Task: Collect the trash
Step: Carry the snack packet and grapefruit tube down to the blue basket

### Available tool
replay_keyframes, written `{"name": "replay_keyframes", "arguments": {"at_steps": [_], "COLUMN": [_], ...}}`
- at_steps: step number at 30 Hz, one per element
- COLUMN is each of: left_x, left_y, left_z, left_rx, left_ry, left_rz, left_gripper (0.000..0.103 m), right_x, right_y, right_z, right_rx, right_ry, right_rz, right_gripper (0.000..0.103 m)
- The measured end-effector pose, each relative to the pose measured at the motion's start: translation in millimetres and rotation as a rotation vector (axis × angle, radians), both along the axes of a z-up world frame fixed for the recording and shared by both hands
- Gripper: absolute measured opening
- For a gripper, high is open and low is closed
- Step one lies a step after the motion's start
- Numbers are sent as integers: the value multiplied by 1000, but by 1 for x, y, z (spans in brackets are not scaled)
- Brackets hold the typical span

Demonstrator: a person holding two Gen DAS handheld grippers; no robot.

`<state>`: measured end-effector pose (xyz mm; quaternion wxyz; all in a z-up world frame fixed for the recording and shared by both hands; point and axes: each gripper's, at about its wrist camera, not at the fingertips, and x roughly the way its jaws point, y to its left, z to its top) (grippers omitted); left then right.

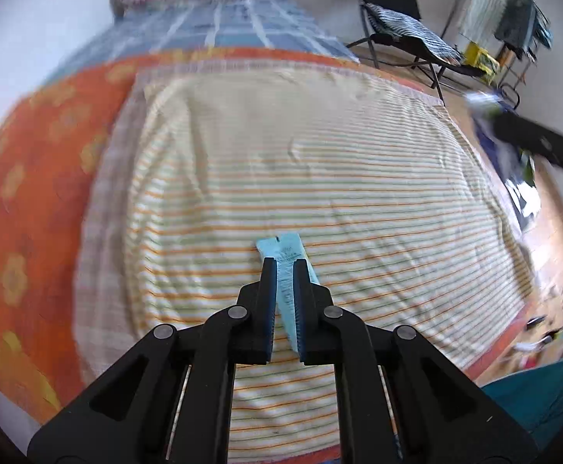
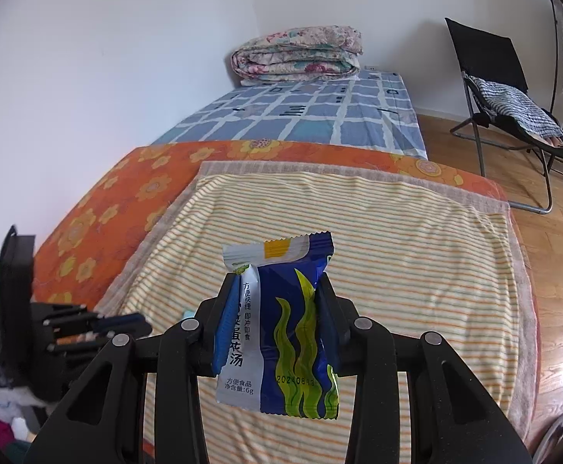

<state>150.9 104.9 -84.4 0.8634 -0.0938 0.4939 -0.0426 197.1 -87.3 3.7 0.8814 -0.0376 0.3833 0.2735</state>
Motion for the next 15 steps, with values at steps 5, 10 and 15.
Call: {"name": "replay_keyframes", "arguments": {"at_steps": [5,10,15], "left_x": [18,32,38], "left_y": [2,-15,-30], "left_z": [-28,-47,-48], "left_rx": [-87,-30,60], "left_ry": [134,225,206], "left_rz": [80,98,104], "left_gripper": [43,43,39], "right_x": [-12,-14,-12], "right_y": [-13,-30,-43], "right_z": [5,7,3], "right_rx": [0,13,15], "right_ry": [-8,4,27], "right_rz": [13,-3,-24], "right_gripper": [37,37,37]}}
